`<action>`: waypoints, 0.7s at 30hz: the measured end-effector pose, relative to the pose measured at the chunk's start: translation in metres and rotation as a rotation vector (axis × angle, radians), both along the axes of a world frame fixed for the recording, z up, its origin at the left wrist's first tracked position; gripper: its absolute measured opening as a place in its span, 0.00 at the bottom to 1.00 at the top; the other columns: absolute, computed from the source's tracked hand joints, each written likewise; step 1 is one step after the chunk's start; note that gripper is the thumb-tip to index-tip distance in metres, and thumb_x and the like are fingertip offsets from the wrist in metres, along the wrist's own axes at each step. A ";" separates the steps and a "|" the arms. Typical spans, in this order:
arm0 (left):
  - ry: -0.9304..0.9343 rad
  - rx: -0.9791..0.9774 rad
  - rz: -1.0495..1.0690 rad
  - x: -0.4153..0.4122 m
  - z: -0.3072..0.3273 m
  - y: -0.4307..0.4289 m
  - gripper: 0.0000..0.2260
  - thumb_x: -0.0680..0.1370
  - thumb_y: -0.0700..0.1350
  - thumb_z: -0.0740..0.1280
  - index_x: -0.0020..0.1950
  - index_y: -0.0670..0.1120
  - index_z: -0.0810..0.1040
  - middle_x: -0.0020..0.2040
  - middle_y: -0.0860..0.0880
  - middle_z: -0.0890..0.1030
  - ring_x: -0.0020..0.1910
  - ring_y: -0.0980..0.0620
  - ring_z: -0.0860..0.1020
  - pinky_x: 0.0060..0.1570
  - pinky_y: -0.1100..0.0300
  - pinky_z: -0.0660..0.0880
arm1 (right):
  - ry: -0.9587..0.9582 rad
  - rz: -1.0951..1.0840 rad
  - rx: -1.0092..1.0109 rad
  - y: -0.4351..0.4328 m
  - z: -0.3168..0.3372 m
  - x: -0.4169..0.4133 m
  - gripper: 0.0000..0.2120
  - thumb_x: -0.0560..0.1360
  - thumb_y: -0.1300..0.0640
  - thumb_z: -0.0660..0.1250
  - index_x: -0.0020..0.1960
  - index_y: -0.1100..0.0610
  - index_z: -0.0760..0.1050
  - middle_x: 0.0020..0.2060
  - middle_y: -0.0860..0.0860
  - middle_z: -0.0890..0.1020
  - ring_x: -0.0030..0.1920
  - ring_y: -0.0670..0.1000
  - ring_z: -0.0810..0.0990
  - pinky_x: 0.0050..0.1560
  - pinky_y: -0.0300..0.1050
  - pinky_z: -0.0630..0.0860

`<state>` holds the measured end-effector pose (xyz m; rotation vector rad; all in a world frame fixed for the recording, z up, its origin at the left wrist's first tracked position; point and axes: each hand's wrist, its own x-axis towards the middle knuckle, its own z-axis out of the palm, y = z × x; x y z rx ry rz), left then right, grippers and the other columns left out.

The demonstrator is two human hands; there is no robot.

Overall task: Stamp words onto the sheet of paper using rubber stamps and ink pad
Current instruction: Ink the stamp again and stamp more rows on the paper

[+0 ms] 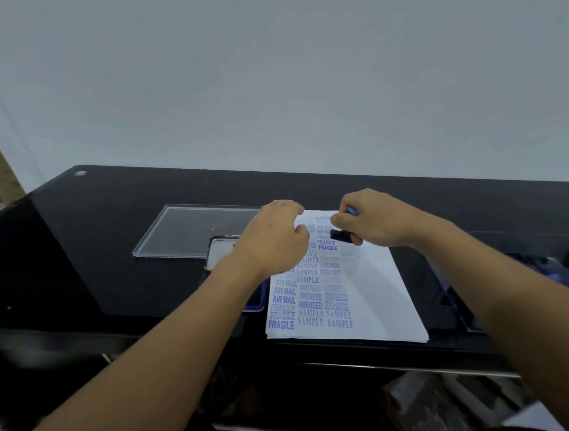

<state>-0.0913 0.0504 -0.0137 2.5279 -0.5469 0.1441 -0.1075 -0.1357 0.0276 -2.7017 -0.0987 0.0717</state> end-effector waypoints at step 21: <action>0.082 0.129 -0.049 0.023 -0.052 -0.051 0.15 0.82 0.42 0.56 0.67 0.41 0.73 0.67 0.46 0.73 0.67 0.47 0.68 0.70 0.48 0.63 | 0.129 -0.005 -0.142 -0.026 -0.038 0.015 0.10 0.82 0.54 0.56 0.42 0.54 0.64 0.40 0.51 0.73 0.35 0.50 0.69 0.36 0.45 0.67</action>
